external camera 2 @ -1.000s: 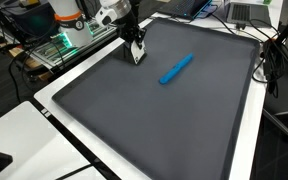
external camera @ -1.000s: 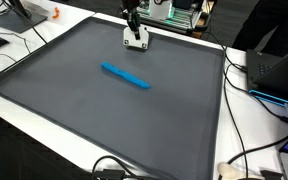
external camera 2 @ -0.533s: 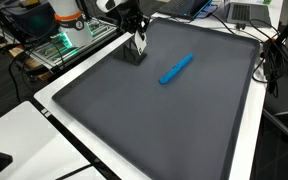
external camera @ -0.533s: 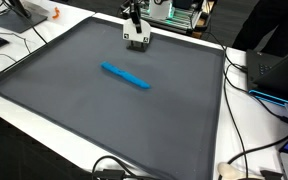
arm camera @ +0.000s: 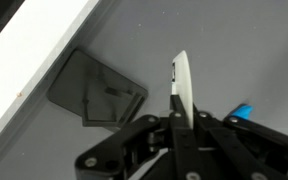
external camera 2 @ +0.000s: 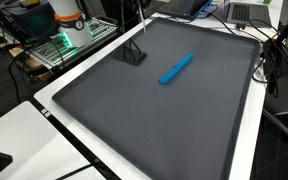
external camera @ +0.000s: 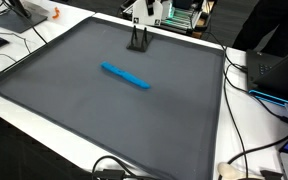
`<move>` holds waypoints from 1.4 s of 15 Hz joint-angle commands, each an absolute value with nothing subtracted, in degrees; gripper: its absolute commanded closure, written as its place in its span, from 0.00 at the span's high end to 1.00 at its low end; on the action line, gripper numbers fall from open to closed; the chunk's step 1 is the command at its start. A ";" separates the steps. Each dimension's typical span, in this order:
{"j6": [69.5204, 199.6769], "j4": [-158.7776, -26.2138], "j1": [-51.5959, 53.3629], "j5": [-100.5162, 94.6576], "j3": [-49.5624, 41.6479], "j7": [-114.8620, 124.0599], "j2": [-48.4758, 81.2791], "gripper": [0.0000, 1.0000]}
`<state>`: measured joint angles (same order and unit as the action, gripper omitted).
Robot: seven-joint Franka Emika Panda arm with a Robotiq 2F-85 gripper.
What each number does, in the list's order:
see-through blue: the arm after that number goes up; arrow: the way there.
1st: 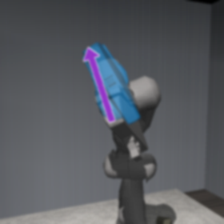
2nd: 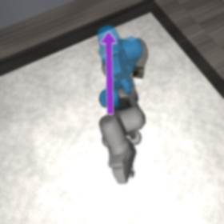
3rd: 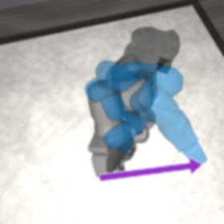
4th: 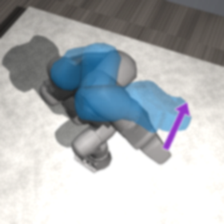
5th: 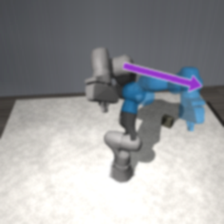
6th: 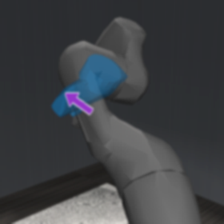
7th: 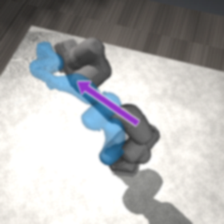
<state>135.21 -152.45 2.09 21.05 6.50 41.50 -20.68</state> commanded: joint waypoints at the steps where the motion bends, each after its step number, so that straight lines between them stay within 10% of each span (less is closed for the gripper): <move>1: 126.09 -145.38 3.64 17.48 7.78 38.16 -19.26 0.01; 21: 113.35 -119.88 8.57 4.18 11.26 27.53 0.31 0.04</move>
